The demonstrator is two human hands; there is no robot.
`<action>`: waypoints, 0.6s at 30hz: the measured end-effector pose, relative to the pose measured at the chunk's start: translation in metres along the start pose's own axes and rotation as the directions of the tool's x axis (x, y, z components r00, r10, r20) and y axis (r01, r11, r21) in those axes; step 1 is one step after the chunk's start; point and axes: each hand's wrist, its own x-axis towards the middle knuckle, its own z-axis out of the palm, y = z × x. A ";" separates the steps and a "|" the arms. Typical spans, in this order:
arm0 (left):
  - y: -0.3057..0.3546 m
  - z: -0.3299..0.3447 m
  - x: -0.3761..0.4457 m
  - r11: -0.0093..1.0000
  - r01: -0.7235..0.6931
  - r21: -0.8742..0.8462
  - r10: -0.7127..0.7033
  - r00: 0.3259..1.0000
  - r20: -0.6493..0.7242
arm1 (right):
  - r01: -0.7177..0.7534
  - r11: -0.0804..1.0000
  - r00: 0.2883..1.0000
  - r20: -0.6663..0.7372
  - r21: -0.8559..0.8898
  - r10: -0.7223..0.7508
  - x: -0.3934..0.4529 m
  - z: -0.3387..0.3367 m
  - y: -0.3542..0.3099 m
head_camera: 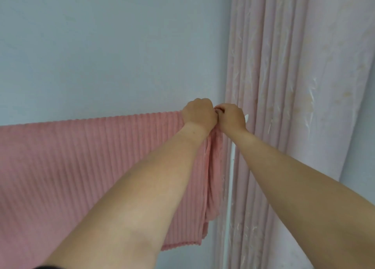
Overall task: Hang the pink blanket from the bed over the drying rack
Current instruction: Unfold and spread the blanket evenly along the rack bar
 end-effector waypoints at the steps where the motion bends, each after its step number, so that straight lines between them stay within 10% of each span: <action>1: -0.001 -0.001 0.000 1.000 -0.018 0.001 0.018 1.000 0.004 | 0.013 0.999 1.000 -0.018 -0.033 -0.014 -0.002 0.001 0.000; 13: -0.061 -0.039 0.012 0.985 0.160 -0.072 -0.169 0.976 -0.140 | -0.108 0.932 0.981 -0.189 -0.345 0.043 -0.005 -0.014 0.020; 18: -0.117 -0.054 0.006 0.977 0.206 0.059 -0.211 0.973 0.097 | -0.140 0.922 0.952 -0.304 -0.362 0.024 -0.010 0.006 -0.034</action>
